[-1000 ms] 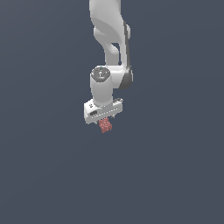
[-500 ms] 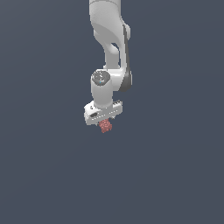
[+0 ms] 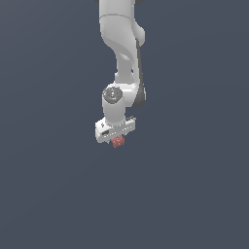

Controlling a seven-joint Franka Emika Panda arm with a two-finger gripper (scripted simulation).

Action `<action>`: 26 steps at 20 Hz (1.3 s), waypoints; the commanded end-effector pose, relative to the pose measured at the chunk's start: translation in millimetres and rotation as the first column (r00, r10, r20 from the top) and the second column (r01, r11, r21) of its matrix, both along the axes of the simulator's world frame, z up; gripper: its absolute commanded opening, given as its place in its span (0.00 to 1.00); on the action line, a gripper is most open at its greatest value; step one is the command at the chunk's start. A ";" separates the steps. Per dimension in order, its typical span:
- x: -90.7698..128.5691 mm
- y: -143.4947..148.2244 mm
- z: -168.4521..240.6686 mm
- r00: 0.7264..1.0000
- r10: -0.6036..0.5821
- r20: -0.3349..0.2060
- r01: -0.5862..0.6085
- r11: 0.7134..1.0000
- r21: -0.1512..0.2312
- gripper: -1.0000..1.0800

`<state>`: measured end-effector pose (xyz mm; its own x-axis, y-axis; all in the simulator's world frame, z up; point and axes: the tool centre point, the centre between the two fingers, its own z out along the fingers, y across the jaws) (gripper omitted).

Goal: Pick up the object and move it to a goal position.

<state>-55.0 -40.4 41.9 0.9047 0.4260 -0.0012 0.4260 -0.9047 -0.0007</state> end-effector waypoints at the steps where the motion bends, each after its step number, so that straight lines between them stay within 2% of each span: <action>1: 0.6 -0.1 -1.2 1.000 0.000 0.001 0.000 1.000 0.000 0.00; 15: 4.3 5.4 1.0 1.000 0.001 0.003 -0.001 1.000 0.000 0.00; 20: 17.2 23.8 6.2 1.000 0.001 0.003 -0.001 1.000 0.000 0.00; 26: 42.6 59.2 16.1 1.000 0.001 0.002 -0.001 1.000 0.000 0.00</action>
